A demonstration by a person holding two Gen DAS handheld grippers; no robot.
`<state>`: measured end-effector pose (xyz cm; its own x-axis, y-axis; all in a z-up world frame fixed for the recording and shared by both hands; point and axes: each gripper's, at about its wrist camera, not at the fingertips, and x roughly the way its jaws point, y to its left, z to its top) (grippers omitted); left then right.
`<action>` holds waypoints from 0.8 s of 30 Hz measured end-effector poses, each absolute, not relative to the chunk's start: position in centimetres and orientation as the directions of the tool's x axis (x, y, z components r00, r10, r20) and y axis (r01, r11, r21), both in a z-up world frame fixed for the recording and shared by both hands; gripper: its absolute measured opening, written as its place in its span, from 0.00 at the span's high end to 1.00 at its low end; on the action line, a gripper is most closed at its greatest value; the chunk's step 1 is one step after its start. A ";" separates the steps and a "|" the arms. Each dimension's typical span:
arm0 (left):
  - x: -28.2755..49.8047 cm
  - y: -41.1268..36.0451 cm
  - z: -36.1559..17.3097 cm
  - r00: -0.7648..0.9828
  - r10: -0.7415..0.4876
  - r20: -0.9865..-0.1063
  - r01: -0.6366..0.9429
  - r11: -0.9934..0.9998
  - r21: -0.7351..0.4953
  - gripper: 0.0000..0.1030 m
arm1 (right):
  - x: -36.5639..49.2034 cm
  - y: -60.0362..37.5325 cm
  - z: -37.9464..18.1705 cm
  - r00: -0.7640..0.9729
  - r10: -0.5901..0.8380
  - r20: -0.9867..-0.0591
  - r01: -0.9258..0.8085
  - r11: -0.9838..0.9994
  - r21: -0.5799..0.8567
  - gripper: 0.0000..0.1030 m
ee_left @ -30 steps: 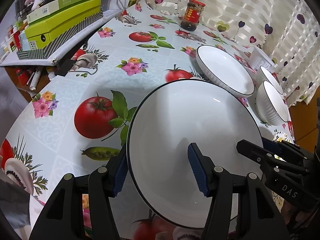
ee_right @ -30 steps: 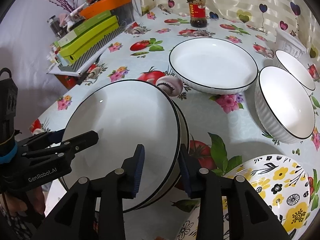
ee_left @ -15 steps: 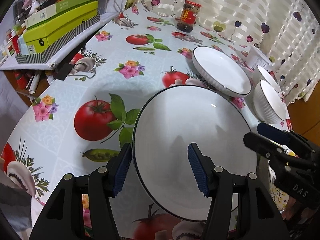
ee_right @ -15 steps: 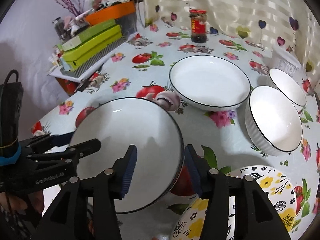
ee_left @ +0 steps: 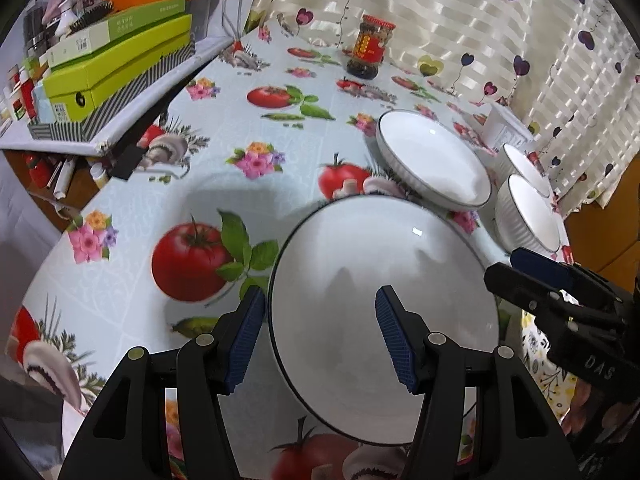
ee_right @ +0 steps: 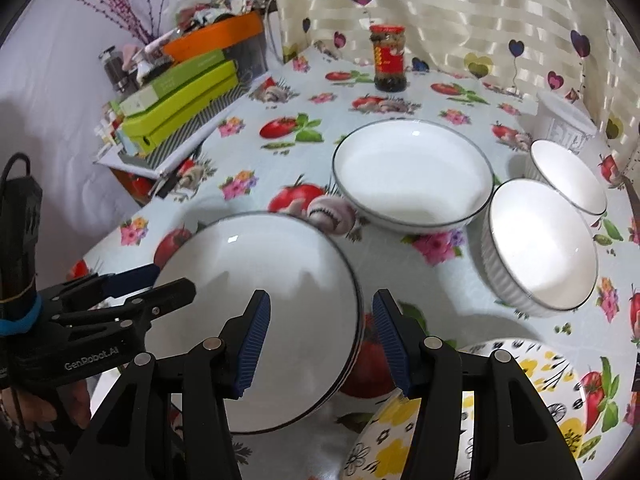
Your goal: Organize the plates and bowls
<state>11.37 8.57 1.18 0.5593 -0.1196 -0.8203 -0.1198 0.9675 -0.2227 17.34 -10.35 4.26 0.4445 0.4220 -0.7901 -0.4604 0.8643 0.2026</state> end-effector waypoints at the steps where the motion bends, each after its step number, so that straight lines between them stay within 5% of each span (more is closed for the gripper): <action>1: 11.6 8.7 1.5 0.564 -0.117 -0.817 -0.117 0.968 -0.220 0.44 | 17.6 -10.5 4.5 0.447 0.424 -0.788 -0.456 0.866 0.207 0.48; 24: 21.1 8.2 3.8 0.567 -0.233 -0.790 -0.008 0.957 -0.288 0.43 | 27.6 -13.8 7.1 0.540 0.338 -0.771 -0.371 0.918 0.143 0.48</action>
<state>21.08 8.24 3.83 0.5667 -0.2332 -0.7903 -0.0082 0.9575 -0.2884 27.55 -13.79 7.08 0.5401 0.3384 -0.7706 -0.3711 0.9175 0.1429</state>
